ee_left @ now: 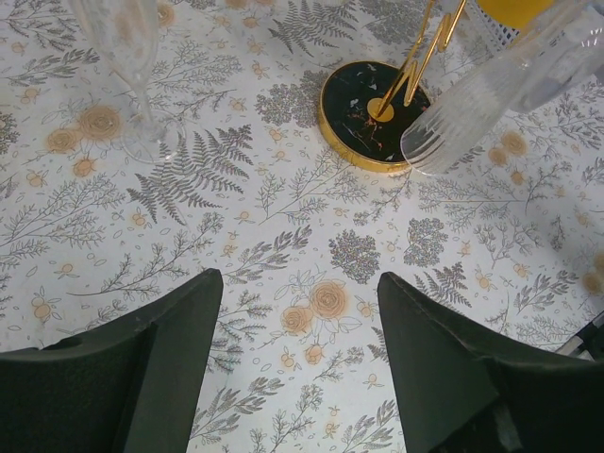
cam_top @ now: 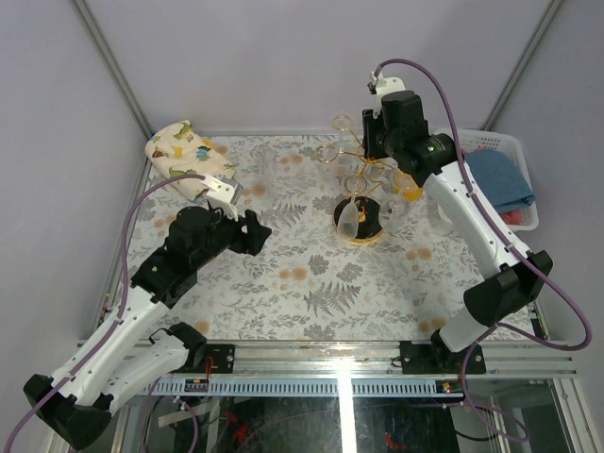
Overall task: Place the wine glass upside down on the wine glass rack
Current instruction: Adjust the wine rack at the center of the board, then pick up the wine glass at the center of the board.
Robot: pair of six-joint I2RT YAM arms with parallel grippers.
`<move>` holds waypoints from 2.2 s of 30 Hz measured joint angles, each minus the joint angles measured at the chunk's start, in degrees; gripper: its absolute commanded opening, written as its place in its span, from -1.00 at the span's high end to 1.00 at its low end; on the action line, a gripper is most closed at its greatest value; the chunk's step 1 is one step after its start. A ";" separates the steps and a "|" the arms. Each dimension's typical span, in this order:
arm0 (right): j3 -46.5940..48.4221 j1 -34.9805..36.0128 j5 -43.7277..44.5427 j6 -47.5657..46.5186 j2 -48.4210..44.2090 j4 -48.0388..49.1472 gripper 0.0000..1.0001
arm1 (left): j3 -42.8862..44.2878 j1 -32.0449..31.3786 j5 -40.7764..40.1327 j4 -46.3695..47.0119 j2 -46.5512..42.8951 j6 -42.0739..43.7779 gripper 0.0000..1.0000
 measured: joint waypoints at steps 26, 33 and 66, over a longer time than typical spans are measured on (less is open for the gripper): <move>15.52 -3.65 -31.54 -22.77 10.95 -9.73 -0.75 | 0.11 0.00 -12.55 -2.12 -0.90 -2.67 -0.51; 2.93 -3.65 -28.55 -18.97 -1.90 -2.80 -0.89 | -0.50 0.00 -14.95 1.77 1.07 -5.86 -0.53; -59.69 -3.65 -17.29 1.51 -76.28 11.56 -0.98 | -17.07 3.43 -11.56 57.09 31.89 1.62 -0.49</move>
